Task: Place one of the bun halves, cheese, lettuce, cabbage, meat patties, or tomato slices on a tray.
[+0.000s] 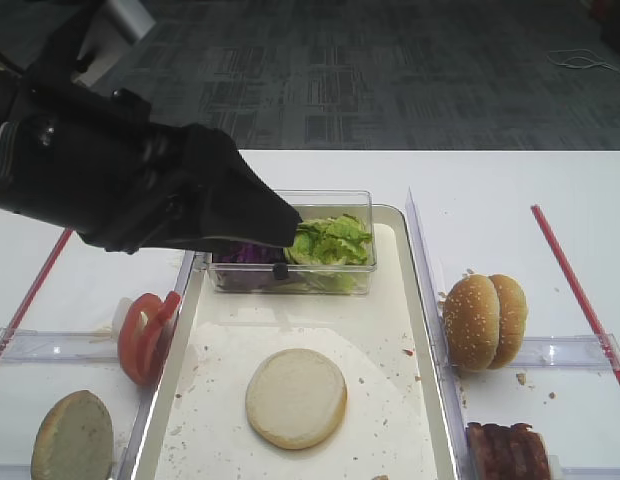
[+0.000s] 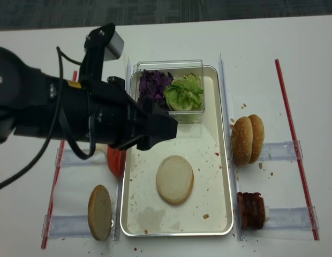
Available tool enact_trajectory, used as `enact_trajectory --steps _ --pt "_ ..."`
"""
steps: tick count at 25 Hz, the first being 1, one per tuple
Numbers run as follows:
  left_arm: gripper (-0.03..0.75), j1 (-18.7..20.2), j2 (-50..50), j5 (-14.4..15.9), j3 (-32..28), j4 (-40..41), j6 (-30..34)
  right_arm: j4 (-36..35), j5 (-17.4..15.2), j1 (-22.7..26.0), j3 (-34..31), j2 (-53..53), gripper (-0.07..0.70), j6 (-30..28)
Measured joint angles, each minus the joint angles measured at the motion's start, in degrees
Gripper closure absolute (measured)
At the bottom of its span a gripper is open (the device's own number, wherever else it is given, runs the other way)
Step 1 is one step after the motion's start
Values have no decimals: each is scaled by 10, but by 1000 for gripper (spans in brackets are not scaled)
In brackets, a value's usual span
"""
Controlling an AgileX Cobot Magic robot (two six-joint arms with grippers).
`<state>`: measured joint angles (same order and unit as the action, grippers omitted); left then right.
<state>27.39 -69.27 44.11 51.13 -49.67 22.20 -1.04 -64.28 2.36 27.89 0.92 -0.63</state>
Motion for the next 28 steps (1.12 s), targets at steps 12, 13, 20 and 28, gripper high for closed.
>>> enact_trajectory --steps 12,13,20,28 --pt "217 0 7 36 0 327 -193 0 0 0 0 0 234 0" --pt "217 0 8 46 0 365 -211 0 0 0 0 0 234 0" --pt "217 0 7 98 0 501 -297 0 0 0 0 0 234 0" --pt "217 -31 7 114 0 588 -387 0 0 0 0 0 234 0"
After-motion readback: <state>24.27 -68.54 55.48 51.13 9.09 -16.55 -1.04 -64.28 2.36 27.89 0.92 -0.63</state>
